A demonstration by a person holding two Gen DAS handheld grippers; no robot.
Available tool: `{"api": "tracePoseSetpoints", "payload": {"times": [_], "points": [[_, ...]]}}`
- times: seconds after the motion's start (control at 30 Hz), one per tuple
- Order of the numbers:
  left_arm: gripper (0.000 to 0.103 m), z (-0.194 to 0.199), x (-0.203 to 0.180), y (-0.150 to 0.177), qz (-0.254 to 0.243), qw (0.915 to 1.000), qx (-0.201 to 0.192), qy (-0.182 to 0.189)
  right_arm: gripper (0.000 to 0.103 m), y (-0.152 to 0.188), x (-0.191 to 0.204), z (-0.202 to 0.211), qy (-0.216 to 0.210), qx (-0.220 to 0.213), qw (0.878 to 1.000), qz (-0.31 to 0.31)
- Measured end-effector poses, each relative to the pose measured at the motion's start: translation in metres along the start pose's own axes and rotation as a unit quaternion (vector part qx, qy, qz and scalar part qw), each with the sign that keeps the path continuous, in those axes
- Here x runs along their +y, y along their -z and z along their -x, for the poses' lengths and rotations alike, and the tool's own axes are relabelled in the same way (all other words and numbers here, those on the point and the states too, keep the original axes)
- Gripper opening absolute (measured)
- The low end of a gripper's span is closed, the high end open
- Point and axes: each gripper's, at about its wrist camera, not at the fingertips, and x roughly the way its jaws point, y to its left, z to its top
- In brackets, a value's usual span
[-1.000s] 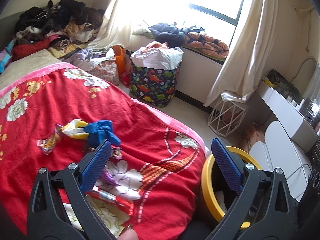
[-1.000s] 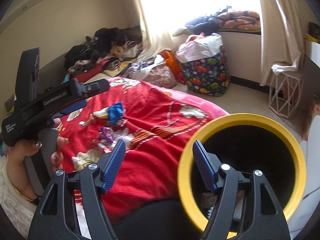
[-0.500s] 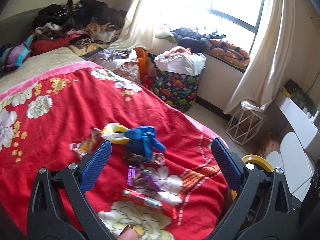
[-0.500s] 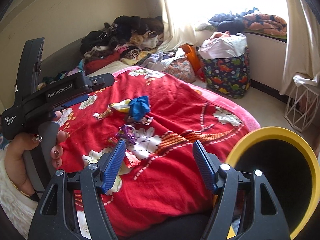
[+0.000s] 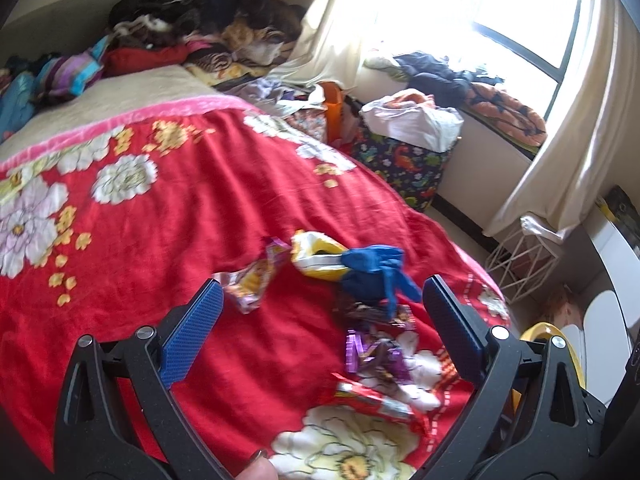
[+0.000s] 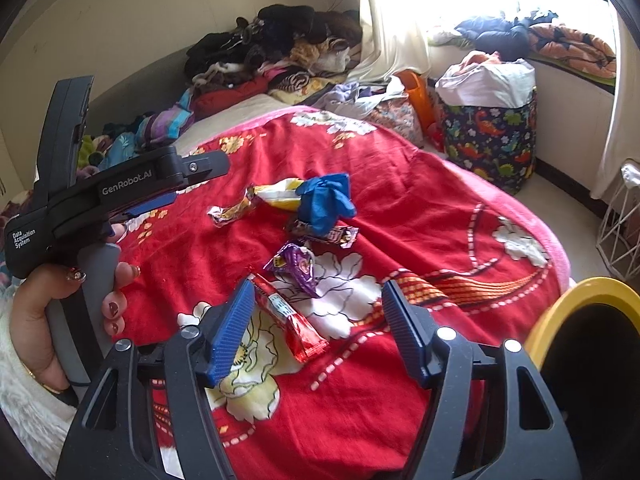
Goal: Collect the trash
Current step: 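Close the left tool on the chip bag while the right tool grasps the purple wrapper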
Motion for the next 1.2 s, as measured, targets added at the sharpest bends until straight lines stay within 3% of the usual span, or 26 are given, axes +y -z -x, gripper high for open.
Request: {"api": "tracePoseSetpoints", "payload": {"times": [0.13,0.2,0.43,0.73,0.83,0.9,1.07,1.2], "points": [[0.090,-0.009,0.021,0.003,0.026,0.9995,0.015,-0.009,0.052,-0.005,0.005,-0.019,-0.013,0.013,1.000,0.004],[0.083,-0.014,0.029,0.005,0.036,0.9990,0.023,-0.008,0.042,-0.008,0.008,-0.031,-0.026,0.025,0.999,0.013],[0.071,-0.032,0.047,0.012,0.066,0.9966,0.049,-0.011,0.032,-0.007,0.014,-0.069,-0.026,0.062,0.997,0.027],[0.062,-0.055,0.058,0.011,0.102,0.9929,0.060,-0.008,0.008,0.000,0.004,-0.080,-0.032,0.073,0.997,0.012],[0.051,-0.062,0.059,0.008,0.111,0.9918,0.063,-0.006,0.008,0.002,0.000,-0.073,-0.034,0.065,0.997,0.003],[0.032,-0.066,0.059,0.008,0.112,0.9911,0.070,-0.012,0.007,0.004,-0.004,-0.066,-0.033,0.059,0.998,0.000],[0.005,-0.065,0.056,0.013,0.101,0.9916,0.079,-0.010,0.007,0.009,-0.008,-0.048,-0.034,0.046,0.998,-0.008],[0.005,-0.053,0.050,0.019,0.082,0.9939,0.075,-0.005,0.007,0.013,-0.009,-0.033,-0.034,0.037,0.999,-0.011]]}}
